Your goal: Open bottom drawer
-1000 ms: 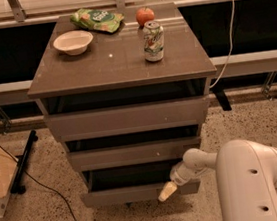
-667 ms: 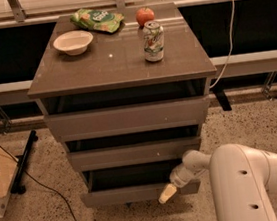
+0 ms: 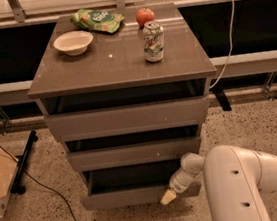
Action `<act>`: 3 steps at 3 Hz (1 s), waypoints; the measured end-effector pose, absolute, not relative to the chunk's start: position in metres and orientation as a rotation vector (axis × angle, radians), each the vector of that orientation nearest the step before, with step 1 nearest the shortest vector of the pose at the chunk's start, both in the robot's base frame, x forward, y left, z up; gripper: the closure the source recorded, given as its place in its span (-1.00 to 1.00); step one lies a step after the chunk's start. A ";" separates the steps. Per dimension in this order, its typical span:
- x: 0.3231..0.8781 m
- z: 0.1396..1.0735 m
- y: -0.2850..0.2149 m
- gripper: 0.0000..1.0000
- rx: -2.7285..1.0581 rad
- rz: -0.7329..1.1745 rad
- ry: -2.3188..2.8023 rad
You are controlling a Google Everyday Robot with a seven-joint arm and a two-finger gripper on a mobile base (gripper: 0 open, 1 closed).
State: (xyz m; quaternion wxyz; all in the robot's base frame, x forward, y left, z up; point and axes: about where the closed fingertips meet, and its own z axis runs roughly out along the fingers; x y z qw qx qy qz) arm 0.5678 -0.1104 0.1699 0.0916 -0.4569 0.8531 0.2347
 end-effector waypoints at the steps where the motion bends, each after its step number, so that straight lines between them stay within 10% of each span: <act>1: 0.568 0.176 -0.110 0.25 -1.357 0.697 2.534; 2: 0.568 0.176 -0.110 0.18 -1.357 0.697 2.534; 3: 0.537 0.177 -0.109 -0.29 -1.276 0.753 2.563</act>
Offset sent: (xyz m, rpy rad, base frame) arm -0.1074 0.0028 0.0125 0.0747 0.1143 -0.1041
